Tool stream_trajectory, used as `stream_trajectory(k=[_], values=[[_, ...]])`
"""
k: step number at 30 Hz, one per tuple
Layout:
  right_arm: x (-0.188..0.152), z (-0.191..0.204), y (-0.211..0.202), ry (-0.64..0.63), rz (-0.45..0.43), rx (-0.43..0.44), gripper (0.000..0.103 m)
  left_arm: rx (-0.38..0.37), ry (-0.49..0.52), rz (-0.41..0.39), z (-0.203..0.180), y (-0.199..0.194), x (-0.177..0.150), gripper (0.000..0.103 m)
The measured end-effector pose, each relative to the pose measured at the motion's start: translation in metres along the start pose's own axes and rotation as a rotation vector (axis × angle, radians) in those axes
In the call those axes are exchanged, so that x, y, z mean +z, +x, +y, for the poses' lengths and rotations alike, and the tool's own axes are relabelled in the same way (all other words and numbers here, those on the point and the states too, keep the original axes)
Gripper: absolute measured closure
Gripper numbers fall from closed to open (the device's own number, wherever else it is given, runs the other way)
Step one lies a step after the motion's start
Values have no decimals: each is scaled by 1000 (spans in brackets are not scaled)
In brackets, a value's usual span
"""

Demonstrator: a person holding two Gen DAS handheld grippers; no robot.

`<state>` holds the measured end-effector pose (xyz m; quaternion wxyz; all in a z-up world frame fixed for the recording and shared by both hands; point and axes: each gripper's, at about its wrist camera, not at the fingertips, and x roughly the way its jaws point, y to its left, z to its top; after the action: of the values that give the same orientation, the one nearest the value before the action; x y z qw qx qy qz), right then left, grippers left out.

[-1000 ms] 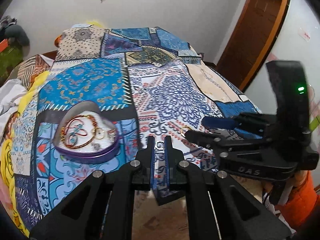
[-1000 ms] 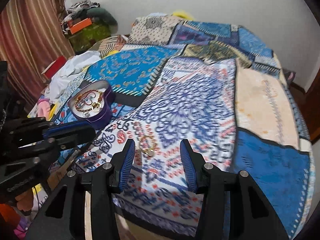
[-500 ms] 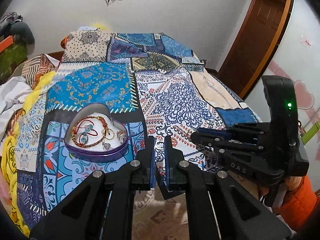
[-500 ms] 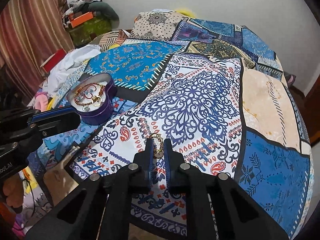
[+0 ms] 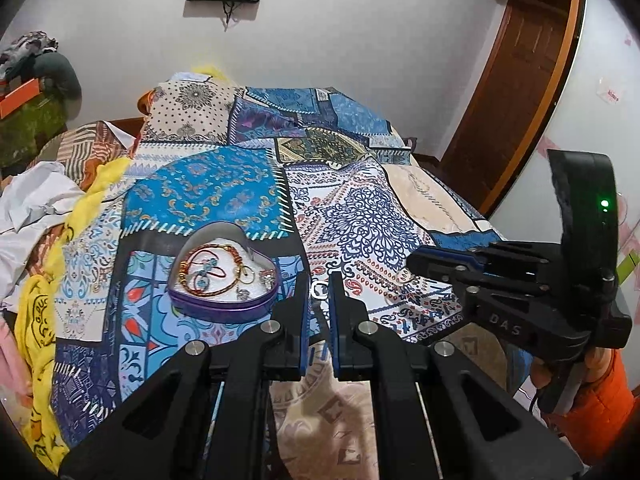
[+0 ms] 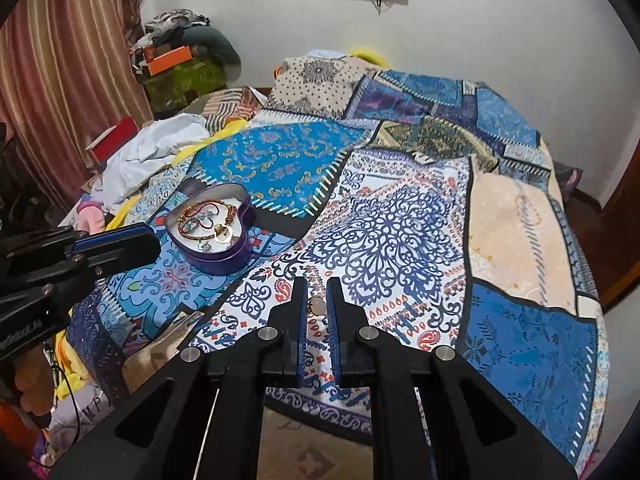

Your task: Organize jewelry

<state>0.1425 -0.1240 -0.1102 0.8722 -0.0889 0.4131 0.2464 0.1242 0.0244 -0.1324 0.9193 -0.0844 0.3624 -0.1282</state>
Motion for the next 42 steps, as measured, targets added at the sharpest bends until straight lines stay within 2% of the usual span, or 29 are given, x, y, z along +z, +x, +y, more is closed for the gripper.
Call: stream_trajectory(k=[7, 13, 20, 27, 34, 42], values=[[6, 3, -16, 2, -36, -9, 95, 16, -22, -27, 11, -12, -1, 96], [22, 20, -27, -19, -87, 7, 95, 37, -30, -49, 23, -20, 1, 96], [48, 49, -21, -62, -134, 62, 95, 76, -35, -72, 42, -30, 8, 96], [65, 68, -3, -97, -142, 120, 95, 109, -42, -77, 58, -30, 11, 96], [70, 76, 26, -106, -102, 143, 95, 98, -77, -35, 72, -6, 6, 96], [67, 75, 72, -82, 14, 177, 95, 75, -97, 29, 84, 31, 0, 96]])
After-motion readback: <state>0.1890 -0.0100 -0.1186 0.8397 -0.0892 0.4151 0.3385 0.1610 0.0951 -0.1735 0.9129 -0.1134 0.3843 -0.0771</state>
